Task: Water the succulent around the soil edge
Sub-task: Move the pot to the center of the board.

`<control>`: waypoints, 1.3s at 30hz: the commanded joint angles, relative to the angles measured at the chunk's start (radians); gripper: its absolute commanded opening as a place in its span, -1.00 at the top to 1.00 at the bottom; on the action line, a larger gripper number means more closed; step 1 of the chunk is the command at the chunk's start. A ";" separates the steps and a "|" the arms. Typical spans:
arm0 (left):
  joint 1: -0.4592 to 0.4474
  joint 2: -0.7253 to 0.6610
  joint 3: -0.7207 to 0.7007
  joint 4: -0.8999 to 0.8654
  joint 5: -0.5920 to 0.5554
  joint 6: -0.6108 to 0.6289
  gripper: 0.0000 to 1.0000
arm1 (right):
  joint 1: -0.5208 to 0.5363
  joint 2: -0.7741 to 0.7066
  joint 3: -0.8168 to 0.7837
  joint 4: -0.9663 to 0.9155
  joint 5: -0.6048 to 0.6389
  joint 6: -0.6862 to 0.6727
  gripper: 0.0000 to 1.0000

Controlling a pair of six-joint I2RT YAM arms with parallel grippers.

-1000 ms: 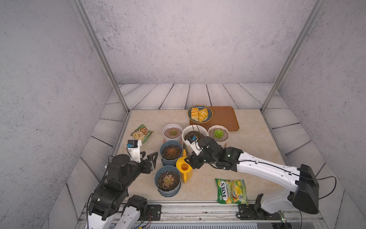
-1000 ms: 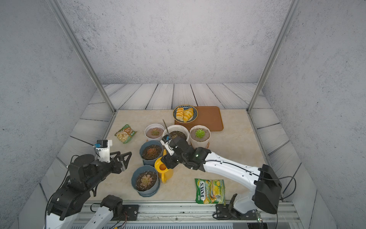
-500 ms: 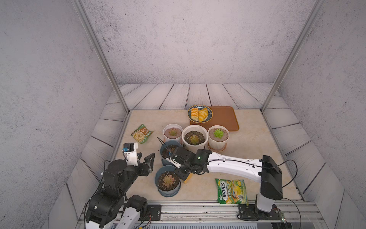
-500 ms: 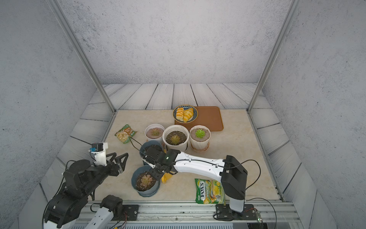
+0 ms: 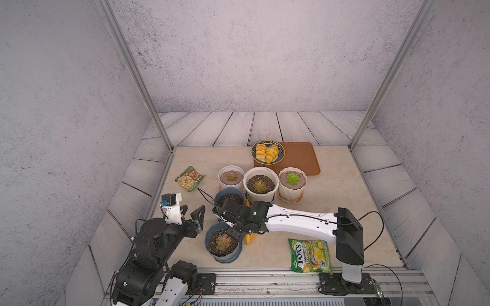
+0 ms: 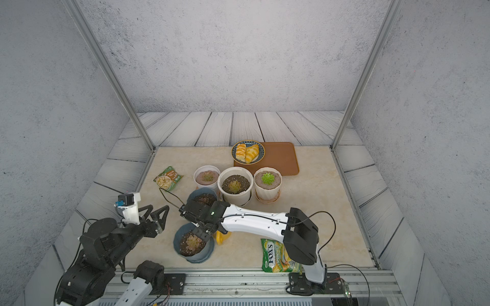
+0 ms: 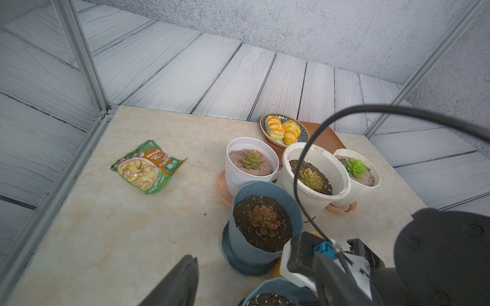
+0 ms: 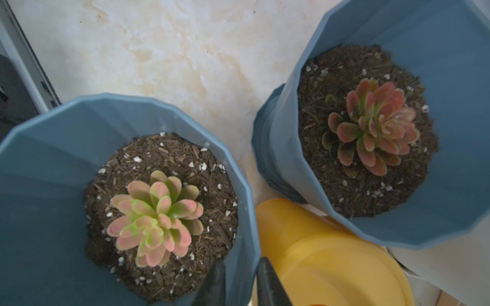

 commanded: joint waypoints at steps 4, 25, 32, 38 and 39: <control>0.003 -0.018 -0.006 -0.013 -0.023 0.002 -0.48 | 0.007 0.068 0.059 -0.011 0.055 -0.027 0.65; 0.003 -0.052 -0.005 -0.018 -0.051 0.002 -0.48 | -0.001 0.045 0.009 -0.067 0.272 0.063 1.00; 0.003 -0.049 -0.005 -0.018 -0.050 0.002 -0.49 | -0.019 -0.062 -0.110 -0.075 0.294 0.132 1.00; 0.003 -0.049 -0.005 -0.021 -0.048 0.001 -0.49 | -0.054 -0.137 -0.203 -0.091 0.328 0.173 1.00; 0.003 -0.049 -0.005 -0.020 -0.048 0.000 -0.49 | -0.060 -0.151 -0.221 -0.090 0.331 0.177 1.00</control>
